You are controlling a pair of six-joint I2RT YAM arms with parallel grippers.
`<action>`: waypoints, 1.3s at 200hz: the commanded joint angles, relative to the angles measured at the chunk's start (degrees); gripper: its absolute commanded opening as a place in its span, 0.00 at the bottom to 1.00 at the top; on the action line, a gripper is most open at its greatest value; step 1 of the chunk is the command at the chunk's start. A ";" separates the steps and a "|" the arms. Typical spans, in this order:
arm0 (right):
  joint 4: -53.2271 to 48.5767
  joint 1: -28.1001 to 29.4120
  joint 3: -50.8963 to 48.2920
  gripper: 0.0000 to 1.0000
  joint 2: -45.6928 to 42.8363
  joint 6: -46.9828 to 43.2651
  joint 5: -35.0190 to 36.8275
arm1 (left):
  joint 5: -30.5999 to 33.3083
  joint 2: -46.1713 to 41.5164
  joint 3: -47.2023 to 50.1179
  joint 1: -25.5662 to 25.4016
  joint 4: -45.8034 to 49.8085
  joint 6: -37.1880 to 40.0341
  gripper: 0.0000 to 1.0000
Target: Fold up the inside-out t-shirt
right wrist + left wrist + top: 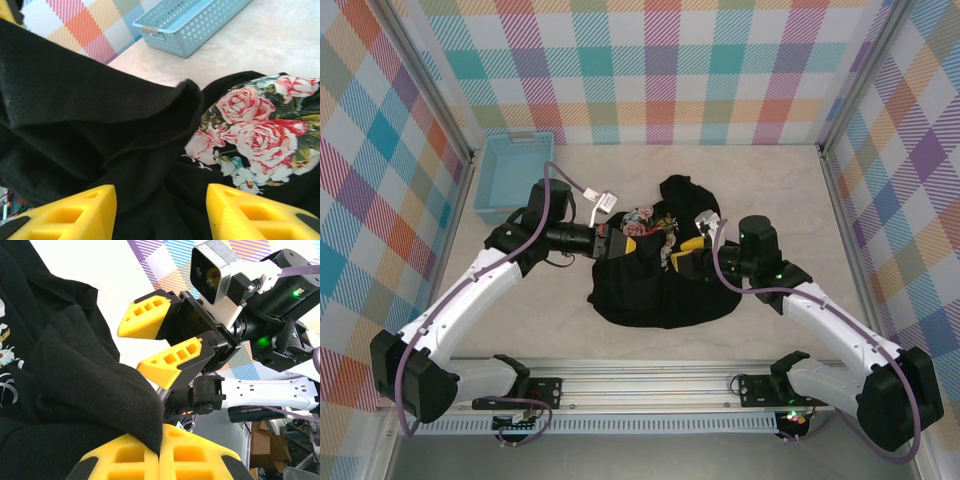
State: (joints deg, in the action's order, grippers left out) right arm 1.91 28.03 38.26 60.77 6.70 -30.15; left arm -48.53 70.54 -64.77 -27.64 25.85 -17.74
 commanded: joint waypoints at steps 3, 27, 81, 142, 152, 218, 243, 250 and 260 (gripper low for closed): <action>3.12 -0.25 1.69 0.54 2.94 1.26 -5.57 | -0.85 -0.51 0.00 0.44 0.86 1.87 0.00; 2.05 -1.09 5.72 0.54 7.18 7.29 -2.04 | -1.30 -0.76 0.26 0.41 1.09 2.84 0.00; 5.91 -3.33 10.05 0.57 12.84 24.96 -7.08 | -1.65 -0.97 0.56 0.39 1.30 3.41 0.00; -0.75 -0.73 16.16 0.53 18.99 29.18 -3.76 | -1.89 -1.02 0.78 0.45 0.96 3.32 0.00; -0.41 -0.42 16.32 0.48 19.52 29.16 -3.92 | -1.83 -0.95 0.79 0.40 0.89 3.32 0.00; -6.08 -0.79 17.49 0.00 15.85 26.63 1.07 | 5.43 -1.05 1.12 0.43 2.40 2.63 0.00; -5.42 -2.87 17.64 0.00 11.80 28.26 0.54 | 17.38 -1.40 2.69 0.39 1.55 0.08 0.00; -4.81 -3.05 17.80 0.00 11.21 28.92 -0.18 | 20.27 -1.35 3.38 0.42 0.50 -0.86 0.00; -4.49 -3.07 18.17 0.00 10.82 29.54 -0.99 | 23.78 -0.93 4.17 0.52 -0.94 -2.14 0.00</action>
State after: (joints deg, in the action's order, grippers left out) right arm -3.14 25.67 53.82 74.70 35.22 -30.26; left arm -36.71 70.26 -62.78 -27.64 26.89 -16.69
